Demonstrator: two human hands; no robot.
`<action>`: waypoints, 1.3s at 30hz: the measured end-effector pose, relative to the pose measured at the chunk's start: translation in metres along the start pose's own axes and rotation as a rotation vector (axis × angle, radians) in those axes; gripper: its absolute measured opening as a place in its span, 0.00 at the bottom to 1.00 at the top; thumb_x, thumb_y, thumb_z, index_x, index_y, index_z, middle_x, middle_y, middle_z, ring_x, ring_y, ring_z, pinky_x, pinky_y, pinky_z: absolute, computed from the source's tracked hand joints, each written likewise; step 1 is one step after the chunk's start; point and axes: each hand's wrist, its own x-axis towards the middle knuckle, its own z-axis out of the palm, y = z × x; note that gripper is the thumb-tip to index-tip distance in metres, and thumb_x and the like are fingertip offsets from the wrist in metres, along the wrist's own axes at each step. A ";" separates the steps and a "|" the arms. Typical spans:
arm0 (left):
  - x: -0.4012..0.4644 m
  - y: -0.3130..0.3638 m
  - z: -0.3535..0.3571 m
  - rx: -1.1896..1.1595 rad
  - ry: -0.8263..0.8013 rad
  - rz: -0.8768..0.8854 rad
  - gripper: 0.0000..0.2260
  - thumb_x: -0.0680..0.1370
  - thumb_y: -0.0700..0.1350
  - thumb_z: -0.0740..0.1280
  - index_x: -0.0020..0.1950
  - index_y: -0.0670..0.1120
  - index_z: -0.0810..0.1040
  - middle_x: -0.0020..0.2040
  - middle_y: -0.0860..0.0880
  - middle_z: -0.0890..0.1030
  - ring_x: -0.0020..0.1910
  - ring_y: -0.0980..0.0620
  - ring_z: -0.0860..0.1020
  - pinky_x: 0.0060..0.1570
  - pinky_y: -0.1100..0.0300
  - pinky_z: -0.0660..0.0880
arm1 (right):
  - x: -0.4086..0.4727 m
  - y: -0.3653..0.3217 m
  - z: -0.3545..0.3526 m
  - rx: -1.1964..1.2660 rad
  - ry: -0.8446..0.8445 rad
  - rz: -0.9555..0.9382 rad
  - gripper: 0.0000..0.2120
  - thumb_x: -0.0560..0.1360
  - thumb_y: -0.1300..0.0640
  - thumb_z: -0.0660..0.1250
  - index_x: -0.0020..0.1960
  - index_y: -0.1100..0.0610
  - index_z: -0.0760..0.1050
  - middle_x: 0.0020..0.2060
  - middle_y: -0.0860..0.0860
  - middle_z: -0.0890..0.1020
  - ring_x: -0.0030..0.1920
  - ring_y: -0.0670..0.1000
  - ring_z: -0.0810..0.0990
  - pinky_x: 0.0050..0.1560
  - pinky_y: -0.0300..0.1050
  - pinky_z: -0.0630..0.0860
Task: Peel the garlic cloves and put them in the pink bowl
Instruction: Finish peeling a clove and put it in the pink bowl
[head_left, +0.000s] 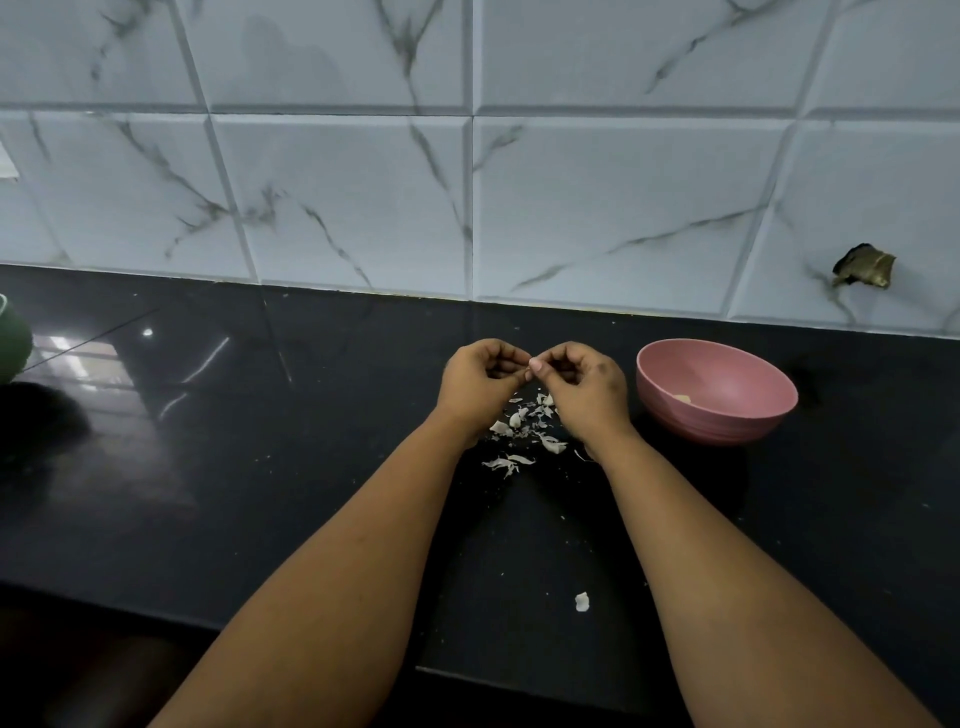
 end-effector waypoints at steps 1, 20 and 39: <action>0.000 0.001 -0.001 -0.005 -0.008 -0.001 0.08 0.72 0.34 0.75 0.44 0.44 0.81 0.40 0.44 0.84 0.41 0.50 0.82 0.50 0.51 0.82 | 0.000 0.001 0.000 0.035 -0.006 0.031 0.04 0.73 0.60 0.72 0.40 0.55 0.81 0.36 0.49 0.84 0.40 0.47 0.82 0.45 0.44 0.79; -0.007 0.009 -0.001 -0.033 -0.116 0.019 0.11 0.71 0.33 0.76 0.50 0.41 0.80 0.43 0.43 0.85 0.40 0.56 0.82 0.46 0.64 0.79 | 0.000 -0.011 -0.003 0.435 -0.127 0.462 0.13 0.81 0.61 0.61 0.39 0.60 0.75 0.30 0.51 0.79 0.30 0.45 0.69 0.31 0.36 0.66; -0.009 0.013 -0.001 -0.348 -0.152 -0.044 0.07 0.73 0.30 0.72 0.48 0.39 0.81 0.38 0.47 0.85 0.40 0.54 0.83 0.45 0.64 0.79 | 0.007 -0.002 -0.004 -0.273 0.058 0.179 0.14 0.82 0.53 0.60 0.51 0.61 0.79 0.45 0.55 0.80 0.47 0.55 0.77 0.42 0.42 0.64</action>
